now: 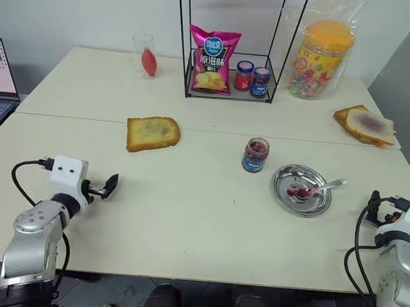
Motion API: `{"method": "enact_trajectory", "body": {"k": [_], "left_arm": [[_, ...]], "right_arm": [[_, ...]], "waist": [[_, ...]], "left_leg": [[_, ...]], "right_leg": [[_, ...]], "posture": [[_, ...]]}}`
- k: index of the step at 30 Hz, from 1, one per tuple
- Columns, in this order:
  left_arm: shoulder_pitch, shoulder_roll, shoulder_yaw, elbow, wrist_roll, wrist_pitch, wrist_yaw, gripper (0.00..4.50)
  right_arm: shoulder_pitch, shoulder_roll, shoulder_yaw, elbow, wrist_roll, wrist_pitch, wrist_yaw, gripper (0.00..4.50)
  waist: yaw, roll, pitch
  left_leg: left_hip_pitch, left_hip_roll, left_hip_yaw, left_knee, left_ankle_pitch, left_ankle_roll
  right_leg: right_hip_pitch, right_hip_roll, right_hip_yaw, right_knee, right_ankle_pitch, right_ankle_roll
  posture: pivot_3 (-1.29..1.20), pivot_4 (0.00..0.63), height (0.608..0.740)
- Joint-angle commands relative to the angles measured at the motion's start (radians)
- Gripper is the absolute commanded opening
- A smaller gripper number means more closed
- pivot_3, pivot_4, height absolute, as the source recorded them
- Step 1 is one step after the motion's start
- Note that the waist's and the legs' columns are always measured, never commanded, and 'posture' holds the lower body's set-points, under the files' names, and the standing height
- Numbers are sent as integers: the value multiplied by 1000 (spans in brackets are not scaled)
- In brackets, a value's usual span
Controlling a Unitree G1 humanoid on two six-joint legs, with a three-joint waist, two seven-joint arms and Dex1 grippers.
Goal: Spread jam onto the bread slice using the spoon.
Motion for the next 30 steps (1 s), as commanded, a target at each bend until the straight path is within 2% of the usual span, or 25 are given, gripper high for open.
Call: {"method": "enact_trajectory", "body": {"k": [1, 10, 13, 16, 18, 20, 22, 26, 30], "left_arm": [[4, -5, 17, -60, -35, -11, 13, 4500], [-3, 10, 21, -69, -77, -11, 21, 4500], [-31, 39, 40, -58, -118, 8, -3, 4500], [-115, 79, 98, -21, -229, 84, -34, 4500], [-153, 105, 94, 22, -241, 103, -45, 4500], [-207, 121, 72, 94, -254, 135, -60, 4500], [-254, 130, 47, 162, -250, 134, -72, 4500], [-430, 127, -31, 454, -185, 66, -79, 4500], [-558, 140, -132, 686, -108, -38, -163, 4500]], "right_arm": [[-5, -24, -7, -11, -7, -14, 10, 4484], [0, -44, -30, -53, 5, 0, 11, 4484], [5, -63, -52, -143, 54, 39, 39, 4484], [21, -163, -61, -326, 274, 194, 234, 4484], [54, -241, -66, -433, 456, 345, 339, 4484], [101, -365, -71, -543, 695, 515, 464, 4484], [125, -459, -79, -597, 857, 620, 521, 4484], [108, -592, 6, -688, 994, 716, 594, 4484], [17, -569, 94, -688, 1050, 707, 517, 4484]], "waist": [[-1, 0, 0], [-5, 0, 0], [-6, 0, 0], [-6, 1, 1], [-6, 0, 1], [-6, 0, 0], [-4, -1, 1], [1, -4, 2], [3, -10, -1]], "left_leg": [[0, 0, 0, 0, 0, 0], [0, 0, 1, 0, 0, 0], [0, 0, 1, 0, 0, 0], [-1, 0, 0, 0, 0, 0], [-1, 0, 0, 0, 0, 0], [-1, 0, -1, 0, 0, 0], [-1, 0, -3, -1, 0, 0], [-3, 0, -6, 1, 0, 0], [-6, 0, -11, 2, 0, 0]], "right_leg": [[0, 0, 0, 0, 0, 0], [0, 0, 0, 0, 0, 0], [0, 0, 0, 0, 0, 0], [-1, 0, 0, 0, 0, 0], [-1, 1, 0, 0, 0, 0], [0, 1, -1, -1, 0, 0], [0, 1, -2, -1, -1, -1], [0, 1, -5, -2, -1, -1], [0, 2, -9, -3, 0, -1]], "posture": [[0, 150, 740], [0, 150, 740], [0, 150, 740], [0, 150, 740], [0, 150, 740], [0, 150, 740], [0, 150, 740], [0, 150, 740], [0, 150, 740]]}}
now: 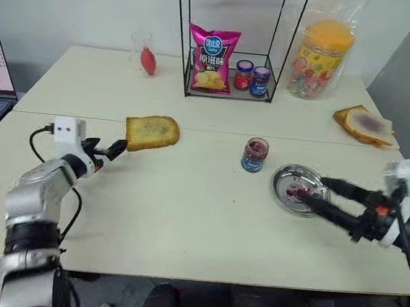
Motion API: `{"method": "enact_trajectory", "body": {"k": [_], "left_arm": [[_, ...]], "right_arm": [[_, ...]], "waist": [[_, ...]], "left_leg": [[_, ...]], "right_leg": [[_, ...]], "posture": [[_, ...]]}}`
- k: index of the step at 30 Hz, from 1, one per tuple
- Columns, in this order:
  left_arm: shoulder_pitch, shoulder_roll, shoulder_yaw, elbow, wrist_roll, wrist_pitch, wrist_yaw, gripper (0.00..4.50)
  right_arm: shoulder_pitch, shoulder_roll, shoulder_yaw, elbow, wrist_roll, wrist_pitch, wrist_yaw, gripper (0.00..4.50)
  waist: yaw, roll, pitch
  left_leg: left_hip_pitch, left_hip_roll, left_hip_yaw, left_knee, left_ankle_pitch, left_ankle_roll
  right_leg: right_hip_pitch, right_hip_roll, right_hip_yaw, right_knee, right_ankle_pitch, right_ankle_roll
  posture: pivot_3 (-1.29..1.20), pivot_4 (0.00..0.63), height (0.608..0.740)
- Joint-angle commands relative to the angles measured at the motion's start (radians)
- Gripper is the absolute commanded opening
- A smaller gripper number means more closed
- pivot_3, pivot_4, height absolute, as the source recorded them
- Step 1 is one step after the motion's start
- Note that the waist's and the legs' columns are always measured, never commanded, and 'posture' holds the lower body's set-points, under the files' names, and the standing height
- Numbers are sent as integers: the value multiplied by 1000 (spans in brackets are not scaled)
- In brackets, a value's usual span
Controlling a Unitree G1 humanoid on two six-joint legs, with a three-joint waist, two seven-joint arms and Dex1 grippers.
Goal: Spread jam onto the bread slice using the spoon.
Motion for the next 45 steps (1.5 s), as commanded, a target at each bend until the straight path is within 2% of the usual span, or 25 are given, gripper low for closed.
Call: {"method": "enact_trajectory", "body": {"k": [1, 5, 8, 12, 15, 29, 34, 38, 45], "left_arm": [[-88, 23, -92, 167, 81, -119, -82, 4500], [-133, 41, -168, 314, 153, -220, -151, 4500], [-182, 45, -177, 432, 184, -287, -135, 4500], [-247, 38, -169, 544, 193, -362, -144, 4500], [-286, 27, -175, 590, 202, -400, -162, 4048], [-288, 29, -170, 597, 213, -429, -182, 1198], [-257, 39, -171, 532, 202, -406, -225, 372], [-193, 55, -202, 392, 200, -336, -308, 3], [86, 190, -337, -218, 91, -99, -659, 3]], "right_arm": [[-61, 23, 51, -12, 49, -13, -56, 4484], [-51, 30, 68, -30, 43, -19, -71, 4484], [-47, 42, 76, -41, 47, -29, -90, 4484], [-49, 60, 86, -50, 37, -39, -118, 4484], [-43, 71, 92, -67, 51, -44, -138, 4500], [-4, 67, 88, -68, 57, -74, -153, 4500], [-4, 59, 100, -63, 43, -75, -137, 4500], [9, 52, 102, -68, 39, -70, -118, 4500], [54, 17, 84, -66, 11, -70, -66, 4500]], "waist": [[0, 0, 0], [2, 0, 0], [6, 0, 0], [5, 0, 0], [5, 0, 0], [7, 0, 0], [6, 0, 0], [6, 0, 0], [4, 0, 0]], "left_leg": [[-1, 0, 0, 0, 0, 0], [-4, 0, -1, -2, 0, 0], [-4, 0, -5, -3, 0, 0], [-4, 0, -9, -2, 0, 0], [-4, 0, -11, -1, 0, 0], [-4, 0, -13, -1, 1, 1], [-4, 0, -13, -1, 1, 1], [-4, 1, -13, -1, 1, 0], [-5, 1, -13, -2, 1, 0]], "right_leg": [[0, 0, 0, -1, 0, 0], [-1, -1, -1, -4, 1, -1], [-1, -1, -5, -4, 2, -5], [0, -1, -10, -2, 1, -3], [0, -1, -12, 0, -1, -1], [0, -1, -14, 1, -1, -2], [0, -1, -14, 1, -1, -2], [0, -1, -14, 1, -1, -2], [-1, -2, -15, 1, 1, -8]], "posture": [[0, 150, 740], [0, 150, 740], [0, 150, 740], [0, 150, 740], [0, 150, 740], [0, 150, 740], [0, 150, 740], [0, 150, 740], [0, 150, 740]]}}
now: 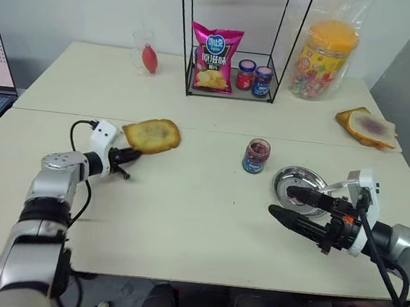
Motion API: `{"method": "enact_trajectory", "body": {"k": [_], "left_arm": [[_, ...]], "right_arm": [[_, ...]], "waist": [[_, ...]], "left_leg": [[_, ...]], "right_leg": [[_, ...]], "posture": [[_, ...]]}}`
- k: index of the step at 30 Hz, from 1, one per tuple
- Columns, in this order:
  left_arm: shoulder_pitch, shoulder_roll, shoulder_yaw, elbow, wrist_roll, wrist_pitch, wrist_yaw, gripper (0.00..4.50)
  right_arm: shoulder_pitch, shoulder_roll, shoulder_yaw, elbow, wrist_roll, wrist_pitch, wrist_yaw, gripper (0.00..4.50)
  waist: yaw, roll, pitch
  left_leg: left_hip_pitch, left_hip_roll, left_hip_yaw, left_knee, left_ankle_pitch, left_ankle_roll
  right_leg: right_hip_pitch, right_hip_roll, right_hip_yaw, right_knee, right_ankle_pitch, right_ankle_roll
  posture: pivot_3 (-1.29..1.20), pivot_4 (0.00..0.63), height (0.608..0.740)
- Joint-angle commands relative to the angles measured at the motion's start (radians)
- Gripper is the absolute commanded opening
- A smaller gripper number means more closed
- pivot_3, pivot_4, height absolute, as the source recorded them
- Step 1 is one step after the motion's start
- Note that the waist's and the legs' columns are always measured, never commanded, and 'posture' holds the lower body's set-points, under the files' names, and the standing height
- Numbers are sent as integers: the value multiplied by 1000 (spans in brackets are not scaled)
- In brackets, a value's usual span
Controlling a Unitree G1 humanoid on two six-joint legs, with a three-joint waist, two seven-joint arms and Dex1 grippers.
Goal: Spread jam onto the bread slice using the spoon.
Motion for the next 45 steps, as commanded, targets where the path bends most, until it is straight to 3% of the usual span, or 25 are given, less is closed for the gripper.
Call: {"method": "enact_trajectory", "body": {"k": [1, 7, 17, 28, 34, 36, 40, 45], "left_arm": [[106, 76, -78, -327, -74, 116, -175, 3], [135, 55, -203, -558, -60, 165, -194, 3], [47, -53, -343, -481, 55, 48, -152, 3], [46, 47, -303, -389, 97, -49, -165, 3], [51, 37, -310, -392, 60, -37, -185, 3], [55, 33, -314, -401, 46, -28, -197, 635], [39, 27, -296, -387, 38, -12, -189, 1399], [47, 94, -264, -392, 30, 7, -226, 2370]], "right_arm": [[14, -20, -21, -13, -18, -20, 38, 4500], [16, -13, -13, -14, -17, -26, 39, 4500], [40, -3, -16, -27, -10, -31, 18, 4500], [79, 0, -40, -37, -5, -42, -2, 4500], [69, 4, -21, -21, -17, -44, 0, 4500], [64, 2, -20, -12, -20, -42, 3, 4500], [74, 2, -36, 8, -21, -39, 4, 4500], [152, 1, -118, 31, -24, -36, 8, 4500]], "waist": [[0, 0, 0], [12, 1, 0], [17, 1, 0], [12, 1, 0], [10, 1, 0], [10, 1, 0], [12, 1, 0], [18, 1, 0]], "left_leg": [[0, 0, 0, -1, 0, 0], [1, 0, -1, 1, 0, 0], [1, 0, 0, 1, 0, 1], [2, 1, -1, 1, 0, 1], [3, 1, -1, 1, 0, 1], [2, 1, -1, 1, 0, 1], [2, 1, -1, 1, 0, 1], [1, 1, -1, 1, 0, 1]], "right_leg": [[0, 0, 0, -1, 0, 0], [1, 0, -1, 0, -5, 1], [1, 1, 0, 0, -5, 1], [1, 2, 0, 2, -5, 1], [1, 3, 0, 2, -5, 1], [1, 3, 0, 2, -5, 1], [1, 3, 0, 2, -5, 1], [1, 2, 0, 1, -5, 0]], "posture": [[0, 150, 740], [0, 150, 740], [0, 150, 740], [0, 150, 740], [0, 150, 740], [0, 150, 740], [0, 150, 740], [0, 150, 740]]}}
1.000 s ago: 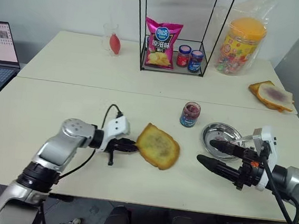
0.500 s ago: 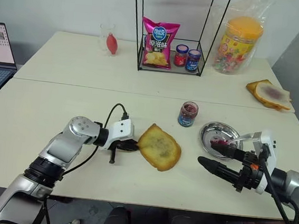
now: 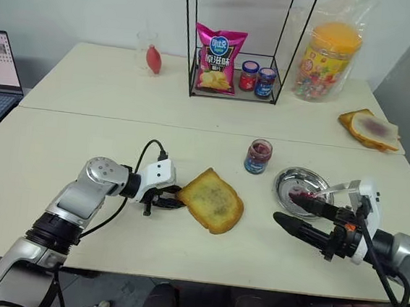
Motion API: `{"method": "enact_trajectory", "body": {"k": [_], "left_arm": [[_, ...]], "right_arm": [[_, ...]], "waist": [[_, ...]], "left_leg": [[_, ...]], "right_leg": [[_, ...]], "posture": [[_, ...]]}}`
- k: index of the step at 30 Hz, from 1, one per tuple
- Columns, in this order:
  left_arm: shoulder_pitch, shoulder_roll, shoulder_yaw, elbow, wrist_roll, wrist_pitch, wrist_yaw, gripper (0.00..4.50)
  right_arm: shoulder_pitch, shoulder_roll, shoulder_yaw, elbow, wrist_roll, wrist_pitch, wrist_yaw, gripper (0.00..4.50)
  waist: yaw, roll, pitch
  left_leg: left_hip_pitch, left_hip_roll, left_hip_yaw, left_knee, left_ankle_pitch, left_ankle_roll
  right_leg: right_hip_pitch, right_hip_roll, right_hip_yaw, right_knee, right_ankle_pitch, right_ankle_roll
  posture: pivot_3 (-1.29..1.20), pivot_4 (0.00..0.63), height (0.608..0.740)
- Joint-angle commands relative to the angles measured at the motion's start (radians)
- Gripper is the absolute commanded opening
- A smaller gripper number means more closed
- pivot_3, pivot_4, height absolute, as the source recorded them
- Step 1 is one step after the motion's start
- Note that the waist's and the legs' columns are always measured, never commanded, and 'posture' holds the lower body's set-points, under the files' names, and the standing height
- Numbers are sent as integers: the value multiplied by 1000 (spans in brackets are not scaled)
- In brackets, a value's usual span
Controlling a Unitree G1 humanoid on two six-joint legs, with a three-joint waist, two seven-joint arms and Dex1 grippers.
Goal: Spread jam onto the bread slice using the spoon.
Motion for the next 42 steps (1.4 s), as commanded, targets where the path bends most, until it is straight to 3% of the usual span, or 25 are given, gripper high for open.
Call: {"method": "enact_trajectory", "body": {"k": [1, 5, 8, 10, 14, 19, 29, 35, 42], "left_arm": [[7, 81, 65, -16, -17, 8, -42, 2570], [-16, 133, 112, -15, -45, 3, -73, 3386], [-85, 103, 139, -45, -100, 46, -81, 4201], [-127, 63, 136, -81, -134, 76, -78, 4463], [-195, -31, 126, -151, -202, 134, -65, 4489], [-191, -148, 81, -214, -201, 134, -4, 4489], [-104, -220, 33, -293, -191, 147, 87, 4489], [-82, -240, 22, -308, -184, 159, 138, 4489], [-66, -252, 13, -318, -193, 174, 169, 4489]], "right_arm": [[60, 6, -113, 21, -1, -16, 6, 4500], [121, 68, -202, 98, 23, -29, -40, 4500], [117, 135, -227, 163, 43, -38, -99, 4500], [85, 170, -236, 227, 61, -43, -146, 4500], [44, 213, -247, 373, 83, -25, -179, 4500], [-128, 269, -270, 612, 139, -38, -269, 4500], [-314, 337, -152, 837, -38, -64, -186, 4500], [-441, 364, -145, 974, -122, -102, -142, 4500], [-478, 378, -155, 1052, -175, -105, -65, 4500]], "waist": [[0, 0, 0], [1, 0, 0], [7, 0, 0], [7, 0, 0], [5, 1, 0], [-10, 3, 1], [-22, 7, 0], [-24, 7, 0], [-23, 7, 0]], "left_leg": [[0, 0, 0, 0, 0, 0], [0, 0, 0, 0, 0, 0], [0, 0, 0, 1, 0, 0], [0, -1, 0, 1, 0, 0], [0, -2, 2, 2, 0, 0], [1, -1, 2, 0, 0, 0], [1, -1, 2, 1, 0, 0], [1, -1, 2, 1, 0, 0], [1, -1, 1, 1, 0, 0]], "right_leg": [[0, 0, 0, 0, 0, 0], [0, 0, 0, 0, 0, 0], [0, -1, -1, 1, 0, 0], [1, -1, 0, 1, 0, 0], [1, -1, 1, 0, 1, 1], [0, 0, 2, 0, 0, 0], [0, 1, 3, 1, 1, 0], [1, 1, 3, 1, 1, 1], [1, 1, 3, 1, 1, 1]], "posture": [[0, 150, 740], [0, 150, 740], [0, 150, 740], [0, 150, 740], [0, 150, 740], [0, 150, 740], [0, 150, 740], [0, 150, 740], [0, 150, 740]]}}
